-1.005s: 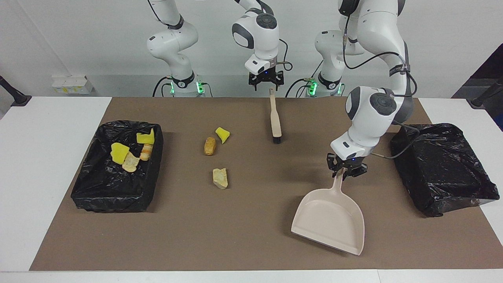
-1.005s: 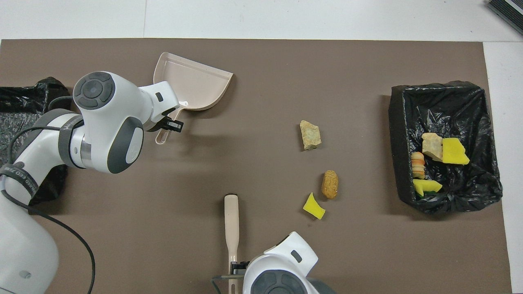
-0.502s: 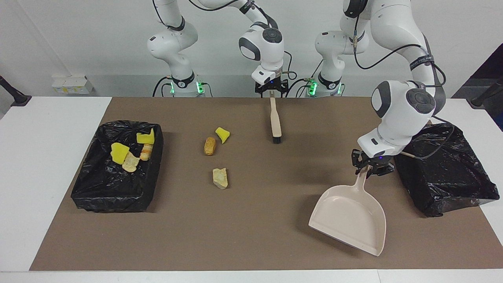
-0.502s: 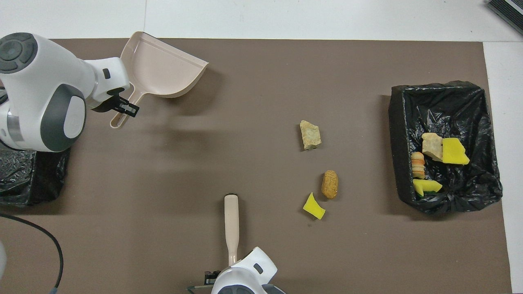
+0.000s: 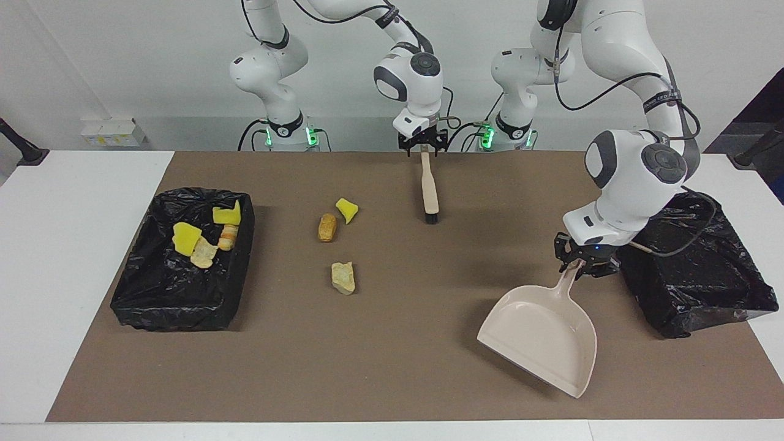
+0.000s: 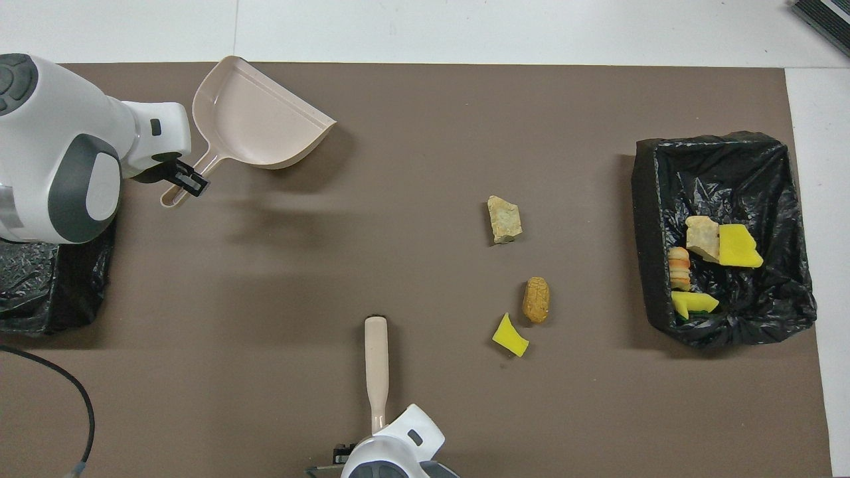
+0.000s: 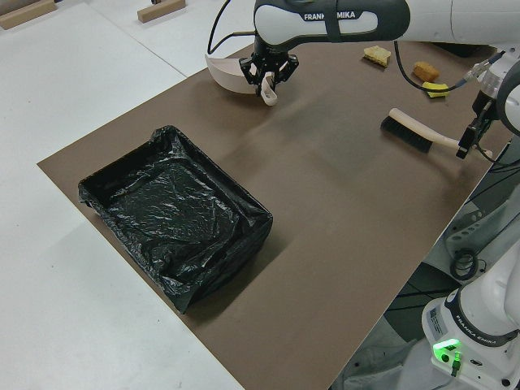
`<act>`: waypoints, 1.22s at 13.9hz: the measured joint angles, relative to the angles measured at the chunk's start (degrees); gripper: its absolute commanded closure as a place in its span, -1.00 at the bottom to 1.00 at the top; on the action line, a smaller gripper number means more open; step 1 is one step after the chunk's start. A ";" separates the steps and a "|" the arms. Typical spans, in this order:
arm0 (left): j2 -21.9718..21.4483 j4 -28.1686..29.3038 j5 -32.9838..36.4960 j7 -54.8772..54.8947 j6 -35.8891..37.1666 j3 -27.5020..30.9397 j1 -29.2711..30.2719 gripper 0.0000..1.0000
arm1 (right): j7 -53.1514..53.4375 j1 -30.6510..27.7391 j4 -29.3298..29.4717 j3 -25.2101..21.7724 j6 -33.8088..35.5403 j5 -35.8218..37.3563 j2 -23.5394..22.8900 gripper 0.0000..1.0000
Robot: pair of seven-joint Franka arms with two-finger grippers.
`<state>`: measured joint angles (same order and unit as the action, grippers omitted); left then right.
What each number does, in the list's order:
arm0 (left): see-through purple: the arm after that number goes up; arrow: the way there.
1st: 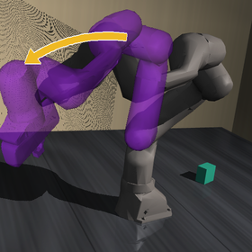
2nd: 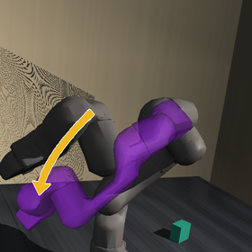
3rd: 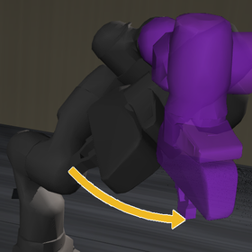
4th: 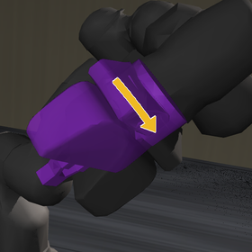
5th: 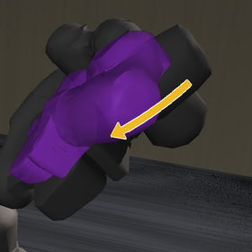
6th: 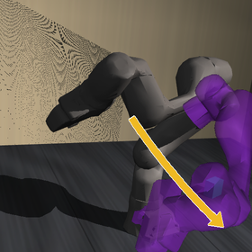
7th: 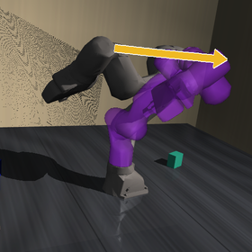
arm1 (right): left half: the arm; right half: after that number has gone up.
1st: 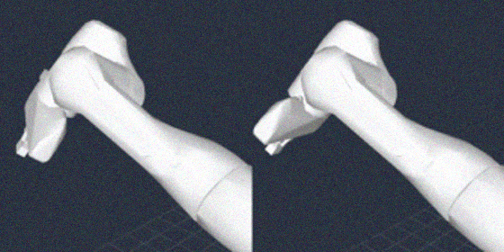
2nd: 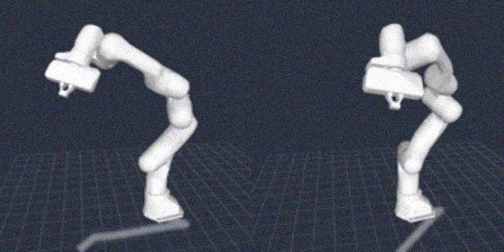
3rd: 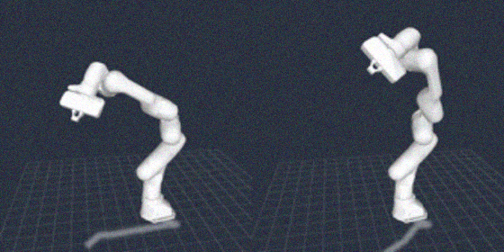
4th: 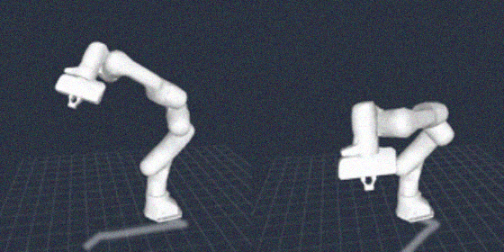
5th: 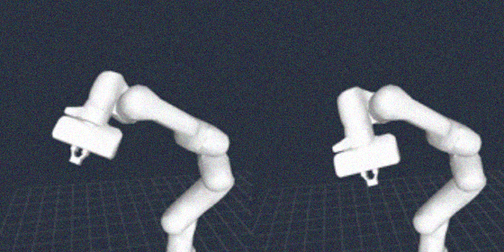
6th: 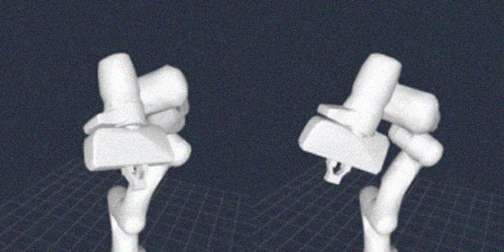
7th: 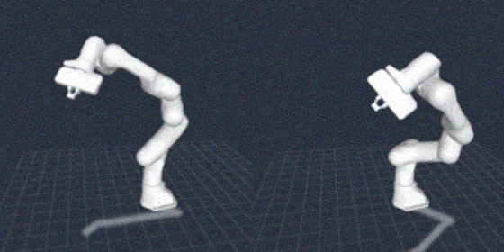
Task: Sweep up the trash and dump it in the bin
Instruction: 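Lower the dustpan beside the trash while the right gripper brings the brush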
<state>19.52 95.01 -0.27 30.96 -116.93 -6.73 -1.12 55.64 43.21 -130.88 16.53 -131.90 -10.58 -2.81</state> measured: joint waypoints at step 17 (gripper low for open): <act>-0.13 1.25 0.03 12.58 1.23 -0.63 -1.06 1.00 | 0.15 -1.60 1.13 -1.17 -1.41 0.02 1.70 1.00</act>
<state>19.39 96.26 -0.24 43.54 -115.70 -7.35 -2.18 55.79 41.60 -129.75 15.36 -133.31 -10.56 -1.11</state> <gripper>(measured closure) 0.683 0.727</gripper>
